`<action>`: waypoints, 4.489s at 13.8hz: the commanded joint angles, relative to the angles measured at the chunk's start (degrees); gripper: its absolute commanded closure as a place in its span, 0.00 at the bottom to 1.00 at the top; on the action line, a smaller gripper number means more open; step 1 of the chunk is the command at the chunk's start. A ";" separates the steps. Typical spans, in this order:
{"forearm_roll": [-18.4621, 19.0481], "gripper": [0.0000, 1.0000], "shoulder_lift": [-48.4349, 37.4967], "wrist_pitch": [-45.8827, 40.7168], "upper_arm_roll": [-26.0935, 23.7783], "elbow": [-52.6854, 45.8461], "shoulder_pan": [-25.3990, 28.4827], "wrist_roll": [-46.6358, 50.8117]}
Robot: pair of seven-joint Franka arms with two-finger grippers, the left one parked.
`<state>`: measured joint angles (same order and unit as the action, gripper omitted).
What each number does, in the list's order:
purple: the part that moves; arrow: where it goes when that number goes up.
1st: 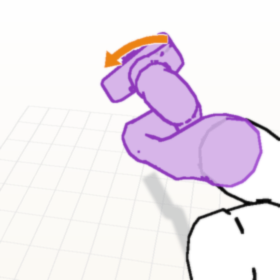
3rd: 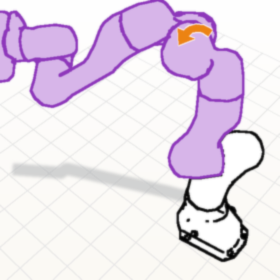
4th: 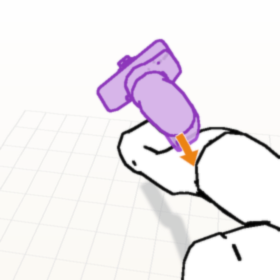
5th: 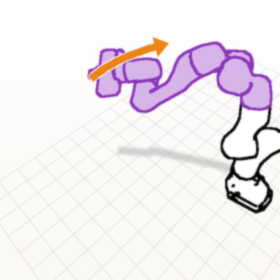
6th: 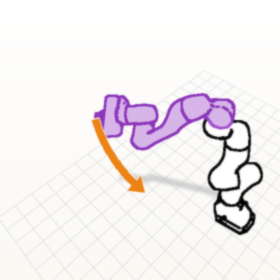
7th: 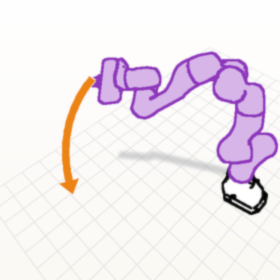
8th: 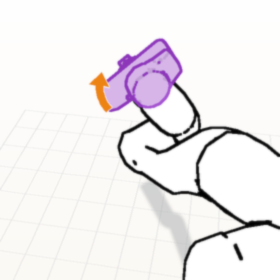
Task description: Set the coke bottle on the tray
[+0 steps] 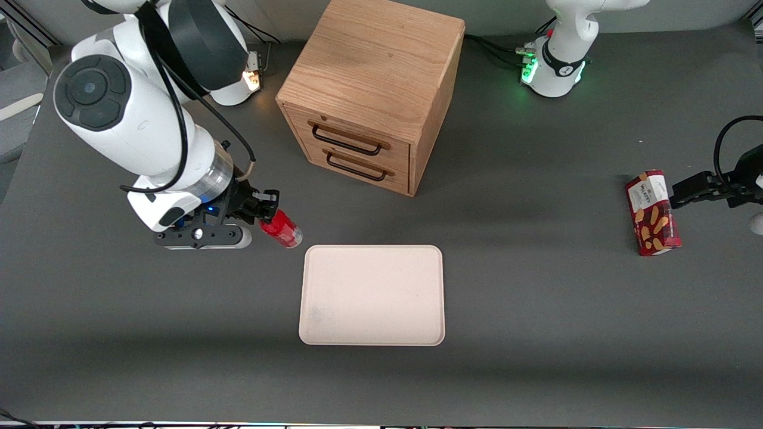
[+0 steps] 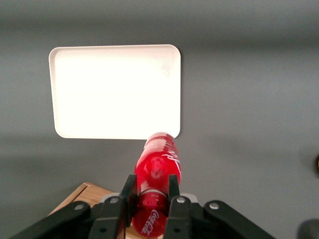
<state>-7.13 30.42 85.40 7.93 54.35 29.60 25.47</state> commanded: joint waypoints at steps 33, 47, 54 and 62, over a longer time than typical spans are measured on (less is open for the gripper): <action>-0.69 0.00 18.01 23.32 0.24 4.62 -1.04 1.33; -0.43 0.00 2.91 1.72 0.68 4.09 -1.12 1.33; 0.36 0.00 -9.21 -8.85 0.24 7.85 -4.98 0.10; 1.50 0.00 -23.20 -6.31 -0.20 26.13 -18.60 -19.56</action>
<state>-6.44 12.66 76.54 8.60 72.98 14.02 10.41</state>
